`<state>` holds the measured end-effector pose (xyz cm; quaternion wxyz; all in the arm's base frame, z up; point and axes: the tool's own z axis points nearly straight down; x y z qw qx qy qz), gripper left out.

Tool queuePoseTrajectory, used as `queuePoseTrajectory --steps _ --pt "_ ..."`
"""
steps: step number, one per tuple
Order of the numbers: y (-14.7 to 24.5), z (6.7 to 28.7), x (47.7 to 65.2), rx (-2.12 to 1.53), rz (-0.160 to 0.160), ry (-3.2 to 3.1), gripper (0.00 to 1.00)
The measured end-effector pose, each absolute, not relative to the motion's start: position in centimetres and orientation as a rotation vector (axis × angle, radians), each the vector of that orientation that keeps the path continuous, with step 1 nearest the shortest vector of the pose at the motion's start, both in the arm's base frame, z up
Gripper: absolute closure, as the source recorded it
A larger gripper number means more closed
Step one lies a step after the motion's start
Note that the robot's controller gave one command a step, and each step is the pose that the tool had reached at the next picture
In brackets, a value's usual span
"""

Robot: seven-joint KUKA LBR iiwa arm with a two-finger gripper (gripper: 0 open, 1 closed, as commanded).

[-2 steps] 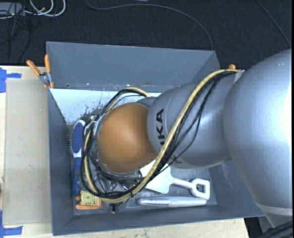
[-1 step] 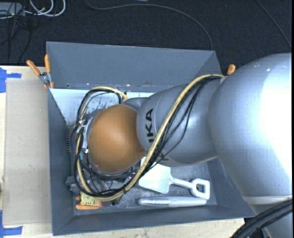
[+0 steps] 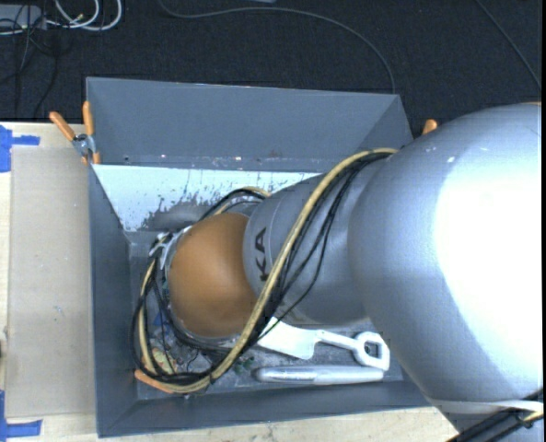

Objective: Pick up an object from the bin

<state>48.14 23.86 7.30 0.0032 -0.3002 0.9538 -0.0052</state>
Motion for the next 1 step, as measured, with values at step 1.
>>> queuePoseTrajectory --steps 1 --pt "23.85 7.3 48.16 -0.941 -0.016 2.991 1.0"
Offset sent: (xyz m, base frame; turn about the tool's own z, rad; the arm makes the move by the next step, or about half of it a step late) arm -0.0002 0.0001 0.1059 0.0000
